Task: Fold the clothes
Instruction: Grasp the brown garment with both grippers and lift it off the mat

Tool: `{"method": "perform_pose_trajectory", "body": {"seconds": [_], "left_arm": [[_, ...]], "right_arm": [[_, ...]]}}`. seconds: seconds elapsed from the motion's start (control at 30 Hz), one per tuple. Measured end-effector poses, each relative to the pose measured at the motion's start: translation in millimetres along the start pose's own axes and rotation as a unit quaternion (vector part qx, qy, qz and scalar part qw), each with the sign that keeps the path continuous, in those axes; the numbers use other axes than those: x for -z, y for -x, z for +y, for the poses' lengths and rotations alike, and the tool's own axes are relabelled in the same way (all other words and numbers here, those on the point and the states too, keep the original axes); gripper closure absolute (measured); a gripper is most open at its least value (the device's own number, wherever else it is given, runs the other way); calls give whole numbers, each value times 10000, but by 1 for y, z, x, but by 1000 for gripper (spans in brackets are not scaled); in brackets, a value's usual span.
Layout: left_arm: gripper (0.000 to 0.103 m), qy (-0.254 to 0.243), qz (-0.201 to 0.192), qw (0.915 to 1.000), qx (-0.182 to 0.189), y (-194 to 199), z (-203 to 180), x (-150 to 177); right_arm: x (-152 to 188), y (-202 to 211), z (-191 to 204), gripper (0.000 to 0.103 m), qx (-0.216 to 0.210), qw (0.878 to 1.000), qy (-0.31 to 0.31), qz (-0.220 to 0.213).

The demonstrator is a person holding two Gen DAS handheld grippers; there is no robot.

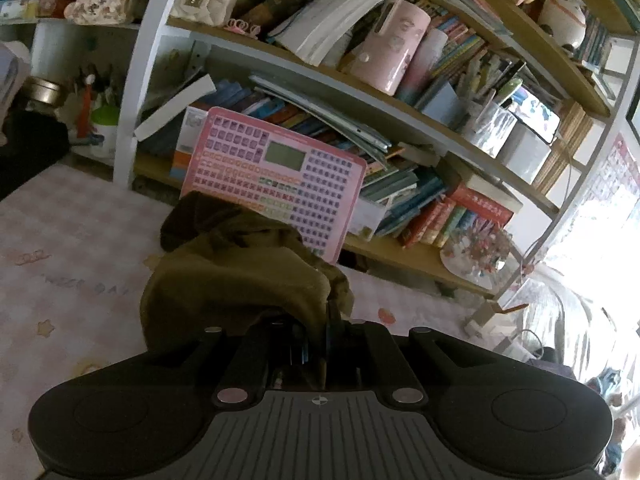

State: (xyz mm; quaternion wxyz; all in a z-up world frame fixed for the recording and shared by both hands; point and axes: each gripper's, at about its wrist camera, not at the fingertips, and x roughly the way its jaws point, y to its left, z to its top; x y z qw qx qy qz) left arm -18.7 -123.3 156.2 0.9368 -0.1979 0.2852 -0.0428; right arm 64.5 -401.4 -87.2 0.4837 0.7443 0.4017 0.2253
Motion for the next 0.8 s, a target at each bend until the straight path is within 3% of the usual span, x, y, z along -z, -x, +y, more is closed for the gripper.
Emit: {"method": "perform_pose_trajectory", "body": {"seconds": [0.07,0.17,0.23,0.3,0.4,0.5,0.57,0.63,0.8], "left_arm": [[97,11,0,10000,-24,7,-2,1],[97,-27,-2,10000,-29,18,-7,4],[97,-81,-9,10000,-26,25,-9,6],[97,-78,4,10000,-58,28,-7,9],[97,-49,230,9996,-152,26,1,18],[93,-149,683,9972,-252,13,6,35],[85,-355,971,9935,-475,4,6,48],[57,-482,1303,9882,-645,-8,8,61],[54,-416,1617,9822,-857,-15,18,79]], "right_arm": [[-4,-6,-1,15,-121,9998,-154,-60],[-11,-18,-5,27,-111,9995,-259,-107],[-15,-29,-6,43,-34,9993,-355,-115],[-19,-31,-5,78,242,9992,-209,-225],[-27,-29,4,97,538,9977,116,-404],[-36,-16,19,98,582,9940,590,-708],[-42,0,45,99,303,9895,994,-1005],[-48,15,75,99,-109,9821,1379,-1281],[-56,47,158,99,-1070,9475,2422,-1793]]}}
